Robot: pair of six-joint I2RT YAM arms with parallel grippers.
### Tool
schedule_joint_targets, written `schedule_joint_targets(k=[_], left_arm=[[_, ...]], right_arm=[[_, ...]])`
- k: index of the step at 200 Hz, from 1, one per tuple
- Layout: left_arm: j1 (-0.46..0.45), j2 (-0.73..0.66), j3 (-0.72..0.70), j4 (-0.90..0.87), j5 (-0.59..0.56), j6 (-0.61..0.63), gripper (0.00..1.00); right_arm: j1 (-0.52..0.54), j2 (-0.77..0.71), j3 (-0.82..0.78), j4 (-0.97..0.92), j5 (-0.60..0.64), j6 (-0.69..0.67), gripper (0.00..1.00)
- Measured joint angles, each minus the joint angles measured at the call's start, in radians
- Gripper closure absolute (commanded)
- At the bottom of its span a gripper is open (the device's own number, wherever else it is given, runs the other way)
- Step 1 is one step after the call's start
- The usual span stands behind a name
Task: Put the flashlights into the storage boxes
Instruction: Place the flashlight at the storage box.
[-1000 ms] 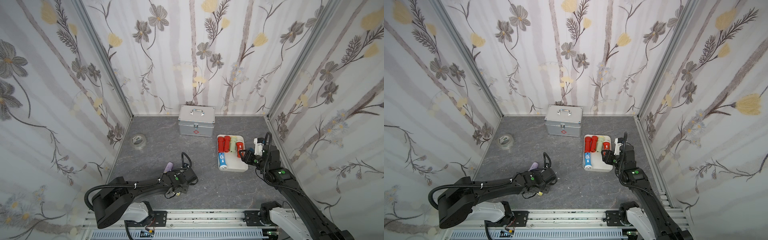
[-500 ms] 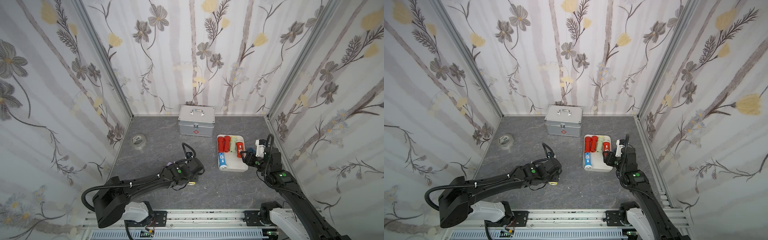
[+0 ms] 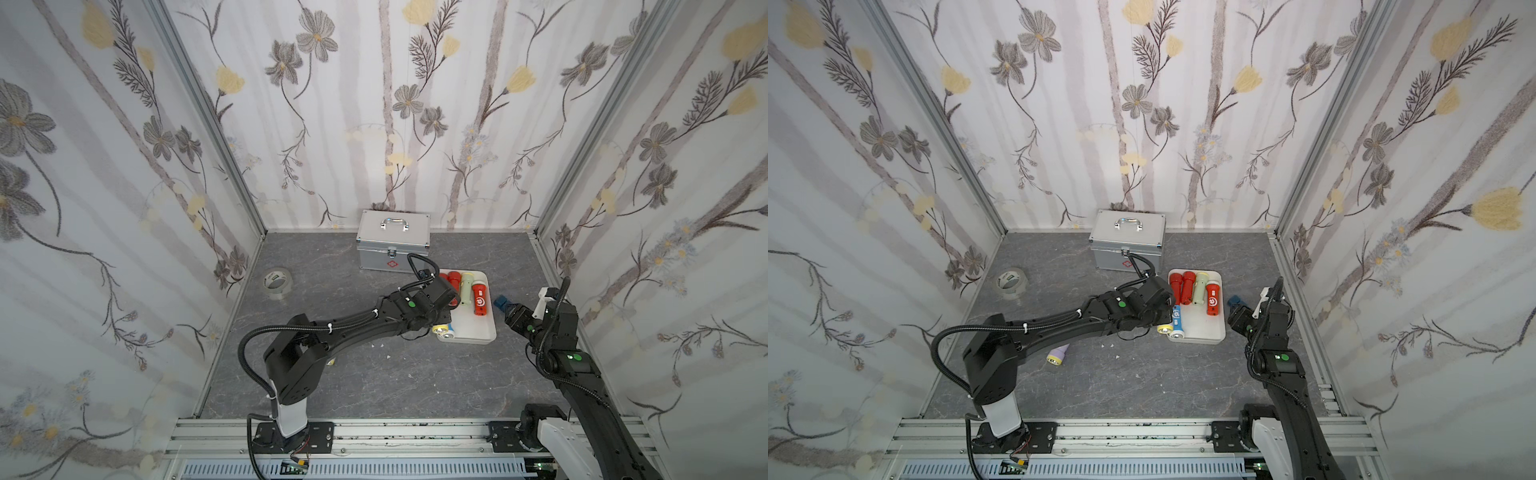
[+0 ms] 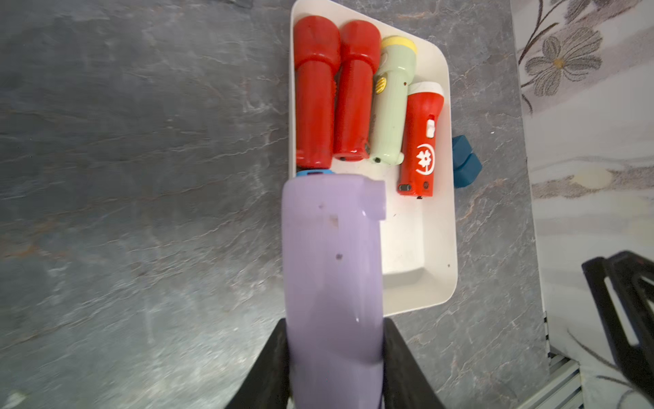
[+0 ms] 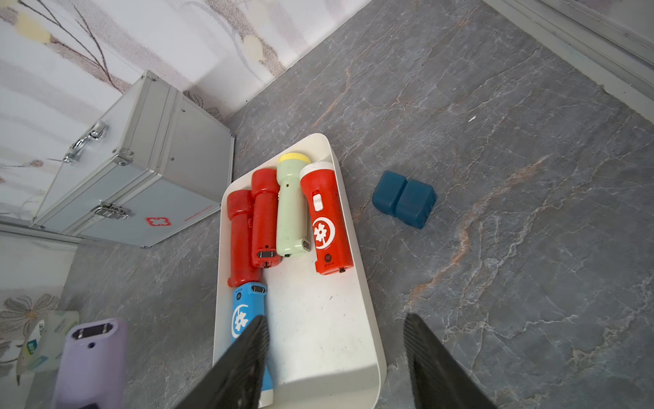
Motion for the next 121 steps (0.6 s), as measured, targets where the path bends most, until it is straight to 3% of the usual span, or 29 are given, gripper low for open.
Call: schedule_joint_targets(k=[54,121], left_arm=[[-0.064,0.324,0.409,-0.071,-0.007,-0.036,0.77],[-0.068,0.4,0.437,-0.142,-0.031,-0.06,0.77]], right_arm=[[-0.048,-0.013,-0.024,0.003,-0.047,0.005,0.38],[-0.11,-0.013,-0.036,0.004,-0.098,-0.029,0.38]])
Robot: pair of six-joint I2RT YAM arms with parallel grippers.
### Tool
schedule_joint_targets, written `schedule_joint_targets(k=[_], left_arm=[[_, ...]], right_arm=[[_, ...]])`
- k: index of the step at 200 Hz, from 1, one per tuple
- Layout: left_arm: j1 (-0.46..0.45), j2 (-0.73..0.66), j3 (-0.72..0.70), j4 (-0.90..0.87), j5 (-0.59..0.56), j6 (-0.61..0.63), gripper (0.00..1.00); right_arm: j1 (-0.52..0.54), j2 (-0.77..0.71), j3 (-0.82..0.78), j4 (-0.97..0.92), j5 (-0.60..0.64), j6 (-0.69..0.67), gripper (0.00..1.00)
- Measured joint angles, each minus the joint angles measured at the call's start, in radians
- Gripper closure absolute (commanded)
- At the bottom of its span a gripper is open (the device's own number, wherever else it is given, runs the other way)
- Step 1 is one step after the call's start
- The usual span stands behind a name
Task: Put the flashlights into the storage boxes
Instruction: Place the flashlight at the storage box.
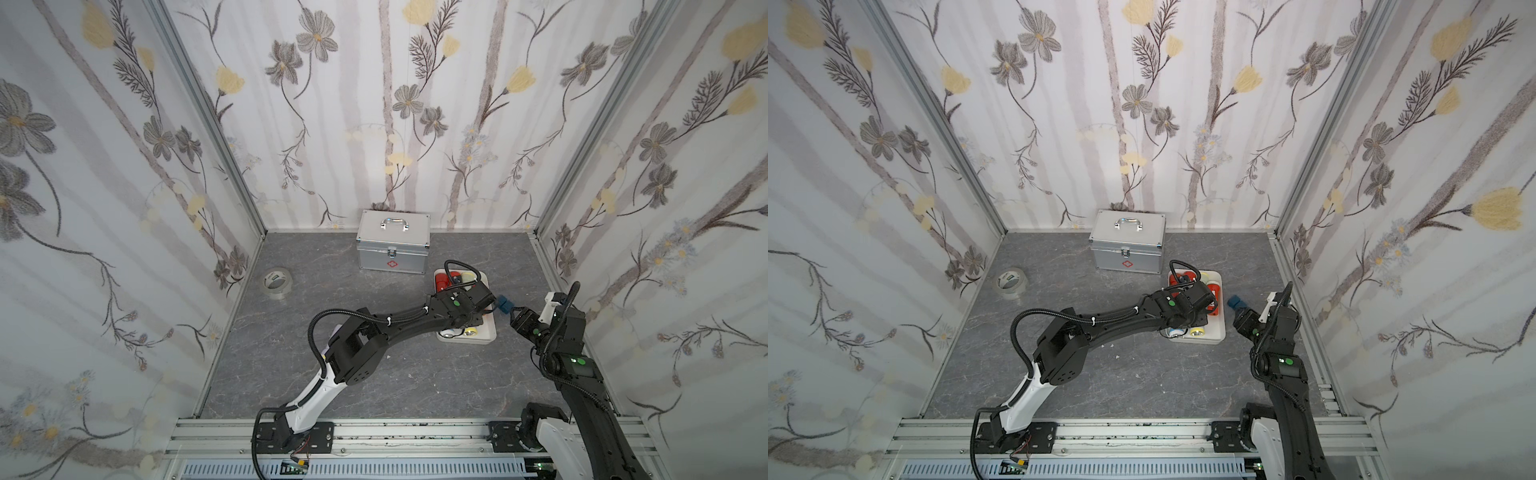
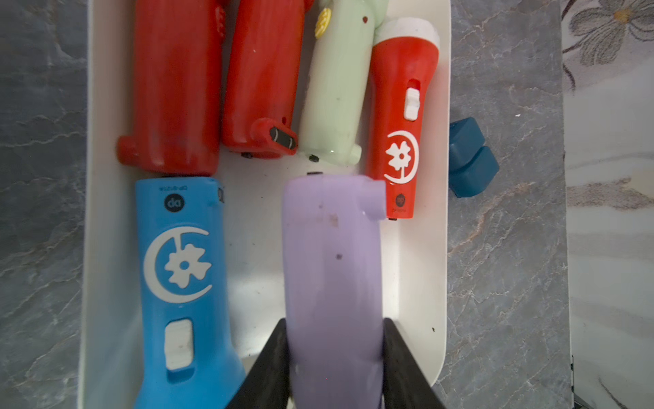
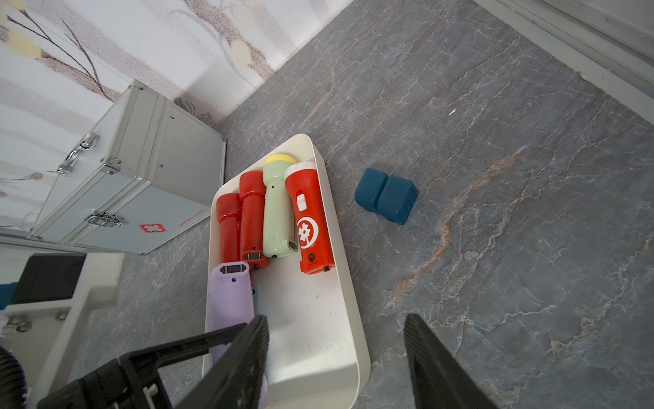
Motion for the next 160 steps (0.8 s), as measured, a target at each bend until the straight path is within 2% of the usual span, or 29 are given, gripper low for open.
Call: schedule_joint_targets(k=[89,160], left_arm=[[0.001,0.065,0.031,-0.062,-0.034,0.021,0.73],[0.001,0.069,0.047,-0.09,-0.039,0.021,0.42]], right_arm=[[-0.01,-0.008,-0.006,0.006,-0.045,0.0,0.38],[-0.011,-0.034,-0.003,-0.005,-0.066,0.0,0.37]])
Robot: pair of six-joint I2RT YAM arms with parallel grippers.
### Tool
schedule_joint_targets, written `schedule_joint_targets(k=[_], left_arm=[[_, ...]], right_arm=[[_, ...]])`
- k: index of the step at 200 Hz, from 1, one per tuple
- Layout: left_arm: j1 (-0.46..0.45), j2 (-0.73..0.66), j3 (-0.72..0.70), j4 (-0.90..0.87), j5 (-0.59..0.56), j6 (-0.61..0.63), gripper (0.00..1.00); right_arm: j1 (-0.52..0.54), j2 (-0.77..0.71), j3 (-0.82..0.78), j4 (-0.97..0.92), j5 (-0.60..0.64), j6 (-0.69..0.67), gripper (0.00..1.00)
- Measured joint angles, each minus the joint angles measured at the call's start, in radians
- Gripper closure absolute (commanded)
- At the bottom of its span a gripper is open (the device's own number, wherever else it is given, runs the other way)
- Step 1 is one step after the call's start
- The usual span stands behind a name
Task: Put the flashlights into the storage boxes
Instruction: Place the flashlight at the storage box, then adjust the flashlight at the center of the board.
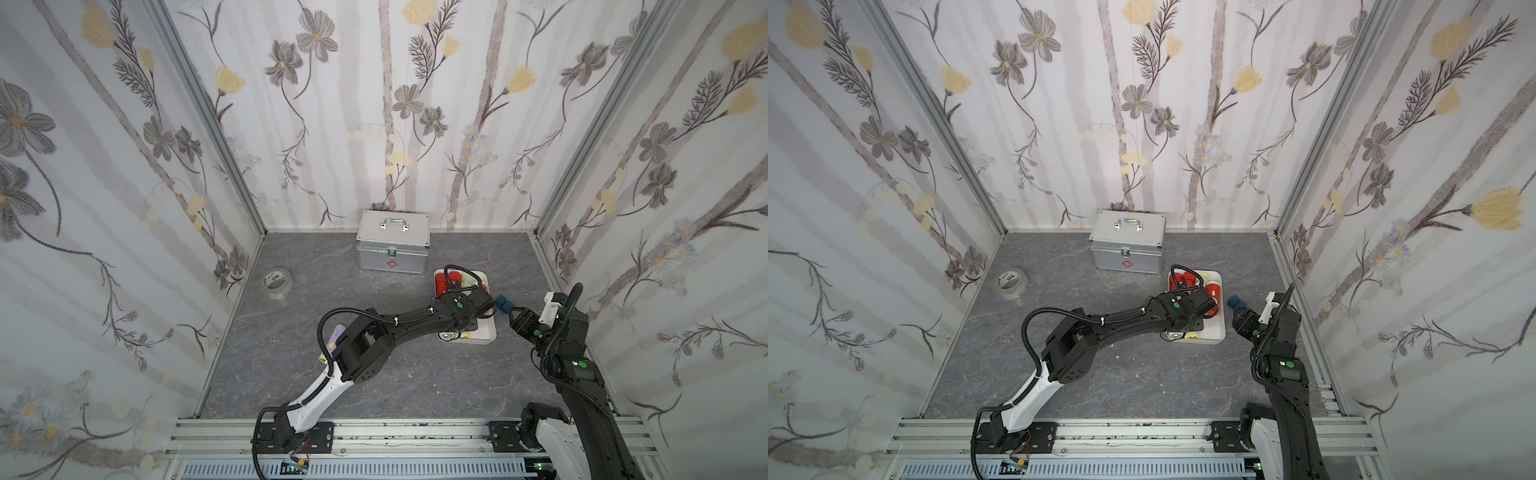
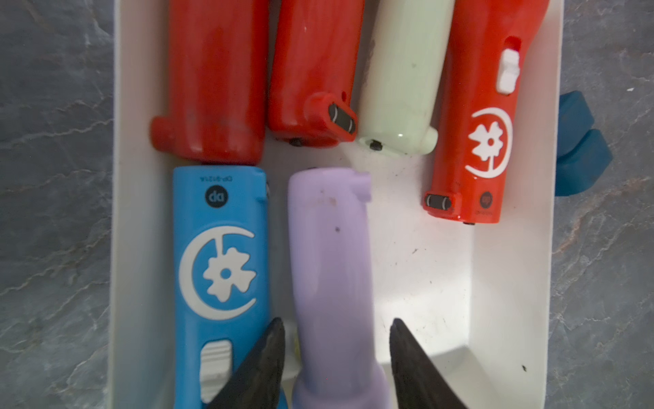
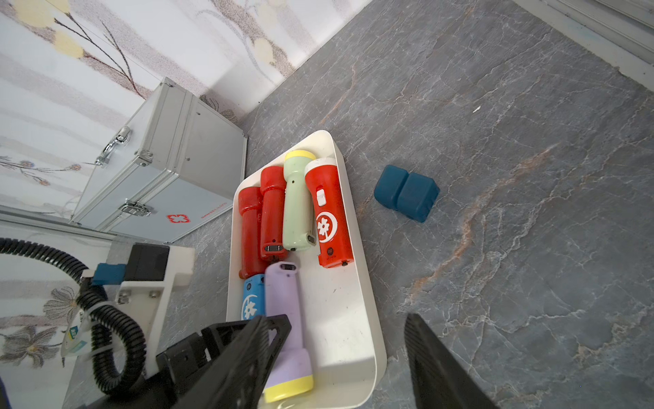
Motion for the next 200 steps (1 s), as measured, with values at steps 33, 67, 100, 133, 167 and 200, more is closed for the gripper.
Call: schedule_joint_targets(k=[33,67,100,133,167,200], left_arm=[[0.0,-0.029,0.01,-0.02,-0.008,0.001,0.38],[0.0,-0.106,0.013,-0.055,-0.025,0.016,0.39],[0.025,-0.307,-0.108,-0.074,-0.053,0.085,0.38],[0.141,-0.652,-0.48,-0.051,-0.1,0.14,0.36],[0.425,-1.07,-0.985,-0.009,-0.086,0.145,0.33],[0.684,-1.419,-1.299,0.021,-0.028,0.145,0.18]], right_arm=[[0.0,-0.004,0.015,-0.005,-0.005,0.0,0.37],[0.002,-0.007,0.022,-0.003,-0.046,0.001,0.37],[0.055,0.007,0.022,0.02,-0.061,0.04,0.37],[0.227,0.064,0.026,0.071,-0.033,0.098,0.35],[0.438,0.152,0.051,0.145,0.053,0.162,0.34],[0.569,0.256,0.1,0.211,0.116,0.207,0.32]])
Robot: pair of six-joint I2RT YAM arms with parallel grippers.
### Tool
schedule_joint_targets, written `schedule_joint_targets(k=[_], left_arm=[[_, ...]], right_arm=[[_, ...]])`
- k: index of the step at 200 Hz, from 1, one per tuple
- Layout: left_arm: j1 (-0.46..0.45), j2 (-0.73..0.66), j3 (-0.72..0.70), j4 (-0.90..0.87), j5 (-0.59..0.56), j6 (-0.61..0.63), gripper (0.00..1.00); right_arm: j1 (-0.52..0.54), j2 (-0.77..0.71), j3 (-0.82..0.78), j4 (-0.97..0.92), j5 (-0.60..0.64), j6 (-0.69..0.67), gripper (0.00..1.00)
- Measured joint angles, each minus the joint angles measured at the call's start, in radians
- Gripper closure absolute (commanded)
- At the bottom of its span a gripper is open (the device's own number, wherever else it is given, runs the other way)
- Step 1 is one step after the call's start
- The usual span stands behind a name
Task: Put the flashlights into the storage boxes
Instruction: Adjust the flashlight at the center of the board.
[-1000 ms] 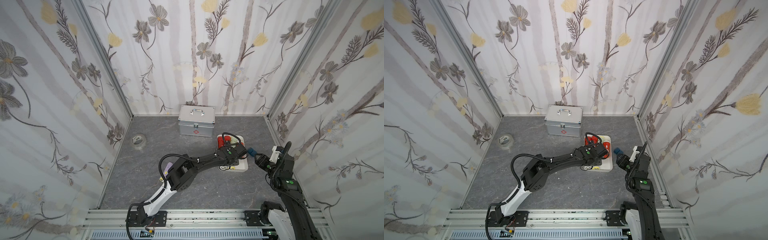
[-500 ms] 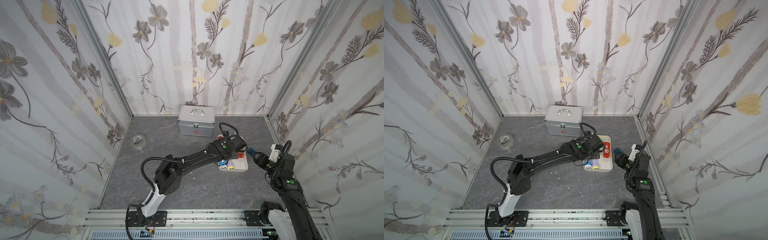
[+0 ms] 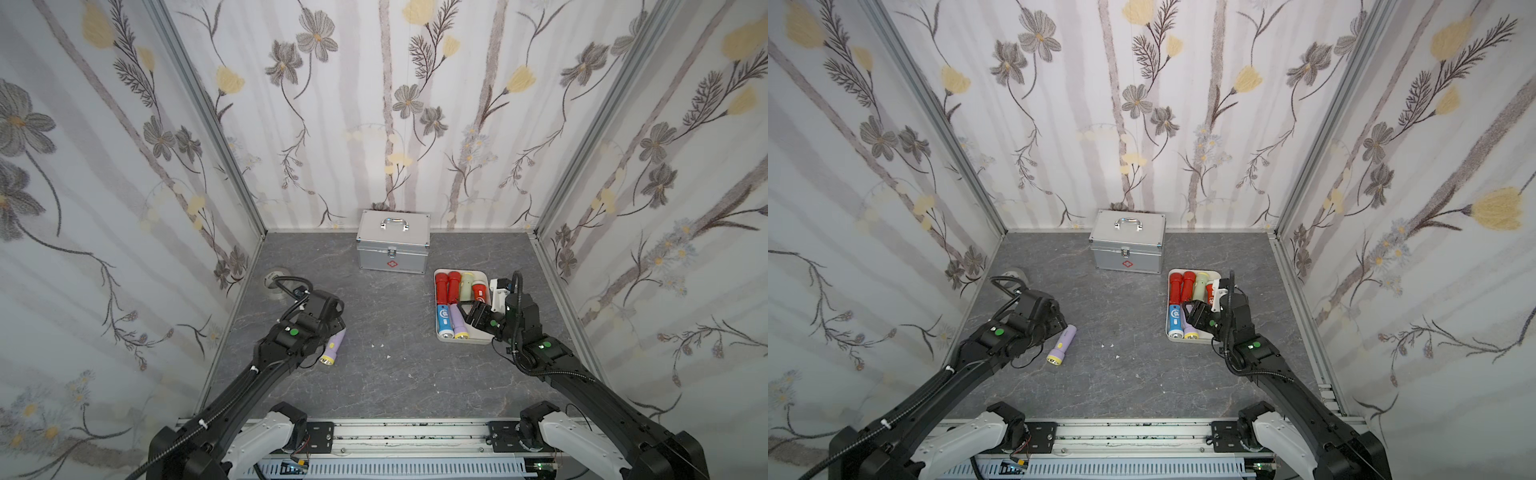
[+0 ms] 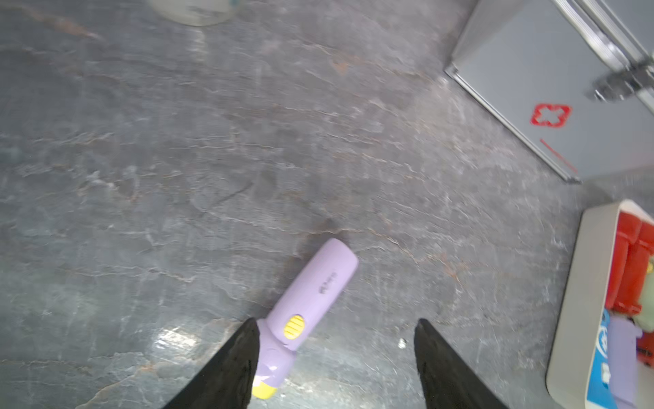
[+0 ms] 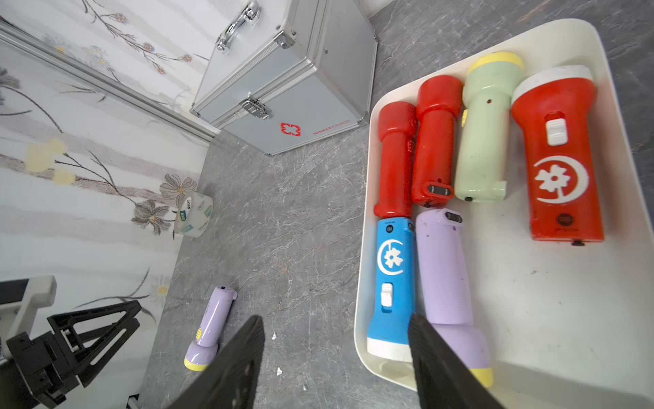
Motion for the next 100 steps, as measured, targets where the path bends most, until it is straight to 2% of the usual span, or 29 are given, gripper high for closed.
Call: schedule_joint_targets(k=[19,45,100], left_arm=[[0.062,-0.053,-0.096,0.013,0.064,-0.004,0.08],[0.076,-0.004,-0.142,0.049,0.117,-0.004,0.0],[0.079,0.136,-0.174,0.187,0.217,0.019,0.0]], right_arm=[[0.044,0.053,0.027,0.027,0.023,0.015,0.31],[0.079,0.095,0.038,0.044,0.031,0.023,0.31],[0.086,0.105,0.048,0.045,0.056,0.021,0.3]])
